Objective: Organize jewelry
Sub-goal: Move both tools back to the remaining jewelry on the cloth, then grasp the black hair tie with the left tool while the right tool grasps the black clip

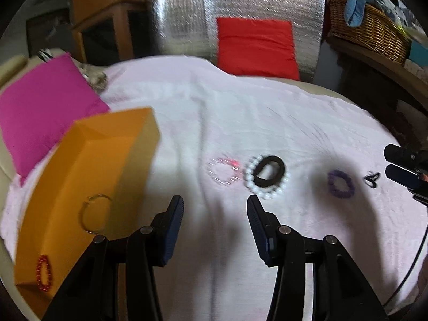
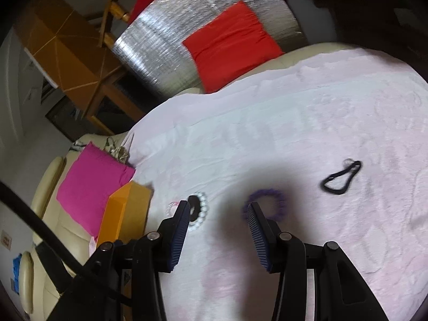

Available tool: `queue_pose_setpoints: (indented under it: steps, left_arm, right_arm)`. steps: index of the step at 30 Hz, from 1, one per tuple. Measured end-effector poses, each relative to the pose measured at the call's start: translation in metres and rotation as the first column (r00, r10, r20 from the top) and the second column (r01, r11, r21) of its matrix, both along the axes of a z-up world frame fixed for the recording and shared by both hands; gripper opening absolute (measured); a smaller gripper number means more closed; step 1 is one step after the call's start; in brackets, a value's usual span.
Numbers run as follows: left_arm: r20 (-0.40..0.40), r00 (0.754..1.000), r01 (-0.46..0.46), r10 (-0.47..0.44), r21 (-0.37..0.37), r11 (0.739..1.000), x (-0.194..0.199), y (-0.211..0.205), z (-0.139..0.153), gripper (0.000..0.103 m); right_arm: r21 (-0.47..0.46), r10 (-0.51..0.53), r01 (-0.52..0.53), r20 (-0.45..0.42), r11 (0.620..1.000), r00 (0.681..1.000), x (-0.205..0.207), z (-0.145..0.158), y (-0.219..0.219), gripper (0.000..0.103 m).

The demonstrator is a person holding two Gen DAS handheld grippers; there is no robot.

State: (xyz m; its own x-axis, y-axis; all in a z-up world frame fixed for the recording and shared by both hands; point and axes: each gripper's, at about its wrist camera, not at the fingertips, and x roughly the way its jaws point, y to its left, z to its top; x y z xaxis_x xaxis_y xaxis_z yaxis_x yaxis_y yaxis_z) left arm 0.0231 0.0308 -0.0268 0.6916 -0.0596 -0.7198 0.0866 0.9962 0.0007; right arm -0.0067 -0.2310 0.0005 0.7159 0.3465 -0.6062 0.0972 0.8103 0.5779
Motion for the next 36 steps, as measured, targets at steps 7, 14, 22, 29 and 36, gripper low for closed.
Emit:
queue_pose_setpoints:
  steps: [7, 14, 22, 29, 36]
  left_arm:
    - [-0.069, 0.997, 0.023, -0.024, -0.015, 1.0, 0.011, -0.012, -0.015, 0.05]
    - [-0.098, 0.994, 0.051, -0.057, -0.065, 0.997, 0.026, -0.023, -0.023, 0.051]
    - [-0.054, 0.992, 0.105, -0.114, -0.144, 0.984, 0.05, -0.042, -0.024, 0.051]
    - [-0.052, 0.983, 0.166, -0.176, -0.163, 0.973, 0.072, -0.063, -0.036, 0.05]
    - [-0.081, 0.973, 0.201, -0.218, -0.181, 0.963, 0.084, -0.064, -0.046, 0.022]
  right_arm:
    - [0.068, -0.096, 0.101, -0.072, 0.993, 0.993, 0.002, -0.012, -0.051, 0.049]
    - [0.087, -0.163, 0.178, -0.155, 0.98, 0.974, 0.004, -0.022, -0.088, 0.049]
    - [0.092, -0.206, 0.227, -0.196, 0.97, 0.959, 0.002, -0.03, -0.111, 0.049]
    - [0.036, -0.242, 0.256, -0.217, 0.966, 0.946, 0.009, -0.037, -0.12, 0.049]
    - [0.025, -0.23, 0.247, -0.278, 0.969, 0.932, 0.031, -0.058, -0.124, 0.049]
